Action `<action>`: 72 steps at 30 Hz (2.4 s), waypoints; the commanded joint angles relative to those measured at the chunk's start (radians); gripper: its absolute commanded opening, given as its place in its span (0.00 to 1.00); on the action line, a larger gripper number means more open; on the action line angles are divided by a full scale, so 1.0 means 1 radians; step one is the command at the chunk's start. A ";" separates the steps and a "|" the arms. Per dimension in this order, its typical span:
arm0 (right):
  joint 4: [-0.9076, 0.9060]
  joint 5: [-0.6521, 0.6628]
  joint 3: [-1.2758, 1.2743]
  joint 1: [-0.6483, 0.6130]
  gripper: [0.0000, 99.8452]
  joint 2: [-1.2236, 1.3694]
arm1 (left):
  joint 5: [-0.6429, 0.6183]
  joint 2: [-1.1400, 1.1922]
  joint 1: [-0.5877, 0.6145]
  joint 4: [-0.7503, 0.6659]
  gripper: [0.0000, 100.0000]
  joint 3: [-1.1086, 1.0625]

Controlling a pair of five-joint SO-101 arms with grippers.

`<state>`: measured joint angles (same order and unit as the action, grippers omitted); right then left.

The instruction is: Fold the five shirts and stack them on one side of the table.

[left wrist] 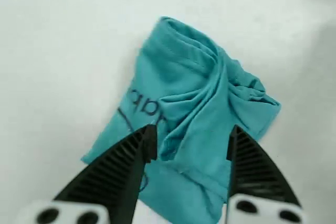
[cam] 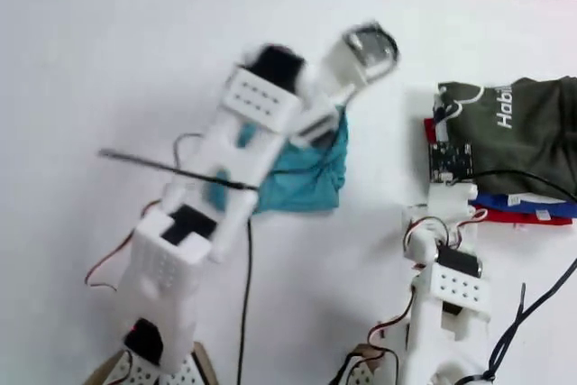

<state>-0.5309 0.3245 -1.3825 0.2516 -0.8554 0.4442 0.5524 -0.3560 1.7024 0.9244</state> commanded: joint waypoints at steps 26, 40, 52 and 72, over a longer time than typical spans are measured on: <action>-0.429 0.141 0.873 -0.604 0.02 0.547 | -0.003 -0.827 0.841 -0.606 0.03 -1.531; -0.901 0.135 1.900 -0.796 0.02 1.271 | -0.083 -1.066 0.842 -0.937 0.03 -2.086; -1.099 0.141 1.966 -0.731 0.02 1.466 | -0.077 -1.065 0.842 -0.939 0.03 -2.089; -1.064 0.315 1.550 -0.585 0.02 0.997 | -0.077 -1.065 0.842 -0.950 0.03 -2.092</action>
<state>-1.6771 0.6743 0.1611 -0.3437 0.2754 0.3736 -0.4879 0.4803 0.7679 -1.1715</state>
